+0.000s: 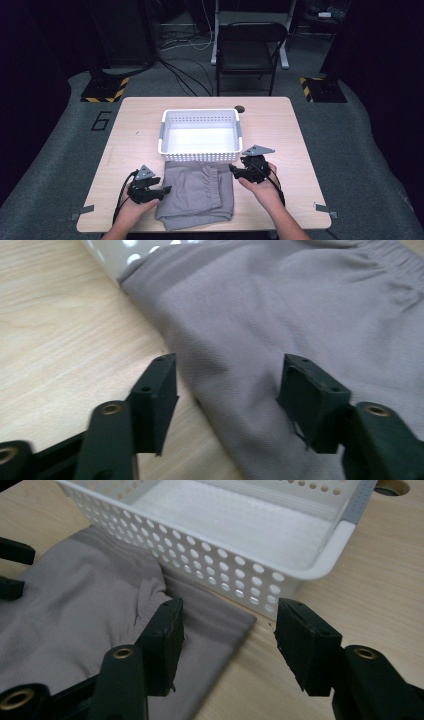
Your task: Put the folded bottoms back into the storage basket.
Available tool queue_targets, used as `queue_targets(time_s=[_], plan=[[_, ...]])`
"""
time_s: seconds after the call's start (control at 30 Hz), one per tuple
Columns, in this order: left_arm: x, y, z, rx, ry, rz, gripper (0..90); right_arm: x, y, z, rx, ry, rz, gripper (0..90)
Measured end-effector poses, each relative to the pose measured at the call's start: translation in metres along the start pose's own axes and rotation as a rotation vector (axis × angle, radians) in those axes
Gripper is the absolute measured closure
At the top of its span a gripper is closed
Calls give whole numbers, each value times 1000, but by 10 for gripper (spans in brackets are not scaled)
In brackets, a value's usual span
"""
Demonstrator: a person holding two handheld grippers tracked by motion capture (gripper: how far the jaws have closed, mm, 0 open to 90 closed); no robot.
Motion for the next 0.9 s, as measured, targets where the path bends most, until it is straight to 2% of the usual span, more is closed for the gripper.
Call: queue_targets(time_s=[0.03, 0.07, 0.13, 0.17, 0.2, 0.3, 0.37, 0.4, 0.43, 0.5, 0.53, 0.57, 0.6, 0.67, 0.7, 0.73, 0.83, 0.9], plan=[[0, 0, 0, 0, 0, 0, 431, 0, 0, 0, 0, 0, 0, 467], [0, 1, -1, -3, -6, -18, 447, -8, 0, 3, 1, -1, 8, 478], [0, 1, -2, -13, -8, -7, 469, -11, 0, 4, -8, -10, 13, 480], [-1, 0, -2, -16, -16, 0, 472, -18, 0, 4, -30, -33, 25, 482], [0, 1, -2, -15, -35, -3, 476, -20, 1, 5, -31, -31, 28, 486], [1, 1, -3, -18, -49, 2, 495, -26, 2, 6, -35, -12, 37, 491], [3, 1, -6, -10, -55, -4, 518, -30, 3, 8, -37, -10, 51, 499], [3, -1, -6, -12, -40, 10, 522, -31, 3, 9, -51, 3, 61, 499], [4, -2, -7, 6, -40, 6, 509, -33, 3, 9, -57, -4, 63, 498], [4, -3, -8, 11, -51, -3, 495, -34, 3, 9, -56, -20, 64, 499], [5, -7, -8, 25, -74, -4, 482, -35, 3, 11, -55, 2, 72, 500], [5, -7, -8, 25, -74, -4, 475, -35, 3, 11, -55, 2, 72, 500], [5, -9, -11, 21, -121, -22, 472, -36, 2, 13, -52, 17, 79, 513], [4, -11, -15, 15, -136, -11, 464, -37, 2, 14, -42, 21, 86, 523], [4, -11, -17, 22, -136, -13, 465, -38, 1, 15, -39, 28, 92, 523], [3, -13, -19, 18, -118, 3, 464, -40, 0, 16, -40, 37, 95, 524], [4, -14, -22, 38, -129, -15, 464, -42, -1, 17, -60, 35, 88, 517], [2, -16, -23, 35, -119, 1, 463, -45, -3, 17, -62, 44, 81, 523]])
Point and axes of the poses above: each handheld gripper's, and its own axes: y roughly forward along the jaws, x roughly out of its top, z roughly to its left, the point moved 8 cm from there along y, roughly forward along the jaws, and after that the axes turned 5 degrees about y, right-handed, at the moved point
